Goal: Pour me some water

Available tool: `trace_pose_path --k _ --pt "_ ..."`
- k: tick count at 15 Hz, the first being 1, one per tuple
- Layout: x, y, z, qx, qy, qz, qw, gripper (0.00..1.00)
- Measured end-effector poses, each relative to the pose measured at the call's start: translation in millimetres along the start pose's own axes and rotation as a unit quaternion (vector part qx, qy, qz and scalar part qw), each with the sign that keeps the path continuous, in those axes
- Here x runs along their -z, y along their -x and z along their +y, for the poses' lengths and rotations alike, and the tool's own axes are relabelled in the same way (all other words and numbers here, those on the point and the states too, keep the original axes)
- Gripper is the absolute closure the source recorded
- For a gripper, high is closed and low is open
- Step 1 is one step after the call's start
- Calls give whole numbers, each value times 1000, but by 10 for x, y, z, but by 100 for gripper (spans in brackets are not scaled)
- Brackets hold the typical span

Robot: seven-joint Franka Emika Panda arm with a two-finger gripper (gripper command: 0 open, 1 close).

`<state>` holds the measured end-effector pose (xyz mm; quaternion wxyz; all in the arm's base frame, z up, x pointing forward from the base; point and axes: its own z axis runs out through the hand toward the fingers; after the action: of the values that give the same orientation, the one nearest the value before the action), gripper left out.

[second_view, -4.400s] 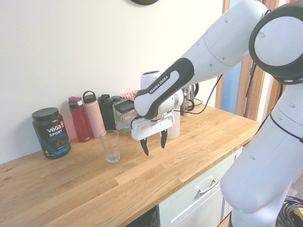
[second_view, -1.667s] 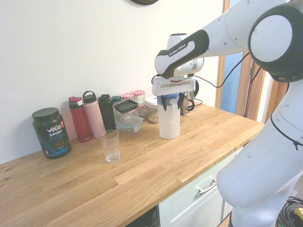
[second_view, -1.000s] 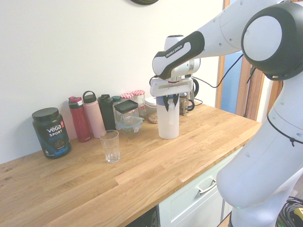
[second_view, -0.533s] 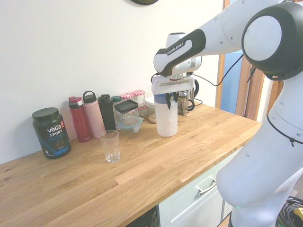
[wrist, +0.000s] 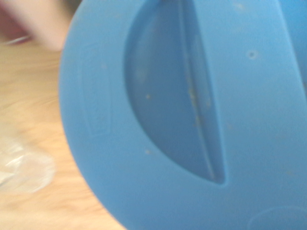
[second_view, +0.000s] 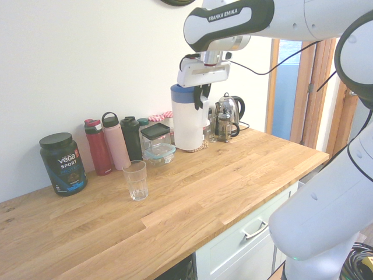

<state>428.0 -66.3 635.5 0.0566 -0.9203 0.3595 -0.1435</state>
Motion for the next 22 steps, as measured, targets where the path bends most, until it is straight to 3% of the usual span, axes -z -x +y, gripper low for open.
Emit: trace_pose_path --k 5,10,16,22 --pt "-82 356 -479 154 6 -20 988 100" --pt "-119 715 -1080 296 48 -44 953 100" --pt "-389 622 -1441 425 174 -49 887 100" --pt "-692 814 -1684 516 302 -39 801 100"
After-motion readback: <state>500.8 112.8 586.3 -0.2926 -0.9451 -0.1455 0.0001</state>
